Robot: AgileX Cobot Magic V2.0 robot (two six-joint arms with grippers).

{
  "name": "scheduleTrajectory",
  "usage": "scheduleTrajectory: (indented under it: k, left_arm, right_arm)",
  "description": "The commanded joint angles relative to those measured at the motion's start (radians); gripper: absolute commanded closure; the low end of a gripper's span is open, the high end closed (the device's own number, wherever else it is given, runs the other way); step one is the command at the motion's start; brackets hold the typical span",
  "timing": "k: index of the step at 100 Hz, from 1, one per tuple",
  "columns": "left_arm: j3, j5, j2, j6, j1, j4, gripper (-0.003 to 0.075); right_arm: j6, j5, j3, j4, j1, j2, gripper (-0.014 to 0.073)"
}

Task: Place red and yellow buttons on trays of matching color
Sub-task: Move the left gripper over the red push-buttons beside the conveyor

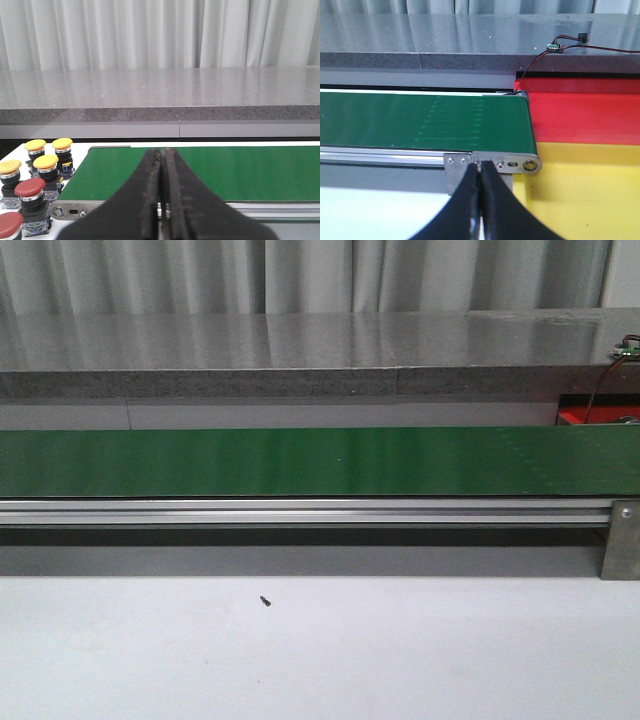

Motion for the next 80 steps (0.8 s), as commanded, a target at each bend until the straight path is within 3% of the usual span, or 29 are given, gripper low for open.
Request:
scheduleTrajectory:
  k: [1, 36, 80]
  left_arm:
    - [0.041, -0.087, -0.032, -0.01, -0.007, -0.003, 0.074]
    - [-0.007, -0.071, -0.029, -0.01, -0.007, -0.006, 0.074]
    - [-0.358, 0.289, 0.194, -0.01, 0.093, 0.001, 0.074]
  right_arm:
    - [-0.003, -0.079, -0.019, -0.012, 0.0, -0.017, 0.0661]
    - [-0.003, -0.079, -0.019, -0.012, 0.0, -0.017, 0.0661]
    - [-0.003, -0.079, -0.019, -0.012, 0.0, -0.017, 0.0661]
